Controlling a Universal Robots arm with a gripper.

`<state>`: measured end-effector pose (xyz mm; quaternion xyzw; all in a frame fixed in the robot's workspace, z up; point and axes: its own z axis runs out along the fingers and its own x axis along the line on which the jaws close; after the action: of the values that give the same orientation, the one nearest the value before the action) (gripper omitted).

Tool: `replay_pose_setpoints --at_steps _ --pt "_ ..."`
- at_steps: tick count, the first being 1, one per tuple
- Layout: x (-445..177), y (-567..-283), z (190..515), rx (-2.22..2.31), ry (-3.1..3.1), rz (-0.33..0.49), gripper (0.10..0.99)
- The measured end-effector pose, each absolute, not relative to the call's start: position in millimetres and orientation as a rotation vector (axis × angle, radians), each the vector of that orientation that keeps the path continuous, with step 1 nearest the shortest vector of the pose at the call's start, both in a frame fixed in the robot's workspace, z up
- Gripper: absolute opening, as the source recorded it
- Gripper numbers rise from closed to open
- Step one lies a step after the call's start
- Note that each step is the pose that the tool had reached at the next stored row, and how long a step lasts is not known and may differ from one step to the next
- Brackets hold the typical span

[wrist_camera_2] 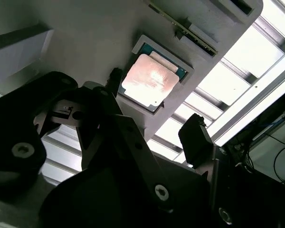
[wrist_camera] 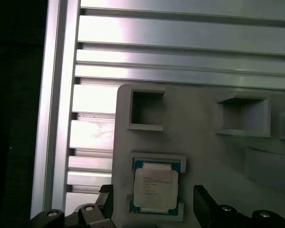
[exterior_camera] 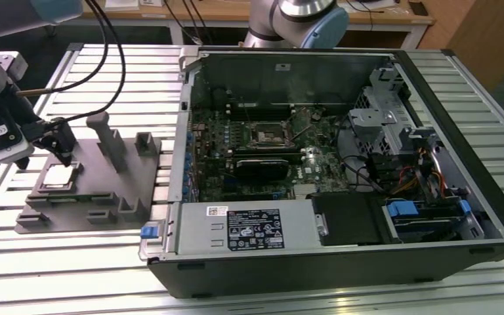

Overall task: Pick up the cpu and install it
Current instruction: 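Pick up the cpu and move it towards the insertion slot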

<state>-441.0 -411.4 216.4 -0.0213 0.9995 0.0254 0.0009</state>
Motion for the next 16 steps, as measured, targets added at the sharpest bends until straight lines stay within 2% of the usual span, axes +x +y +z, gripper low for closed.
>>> replay_pose_setpoints --at_steps 16 --pt "-440.9 -412.2 208.8 -0.067 3.138 0.080 0.765"
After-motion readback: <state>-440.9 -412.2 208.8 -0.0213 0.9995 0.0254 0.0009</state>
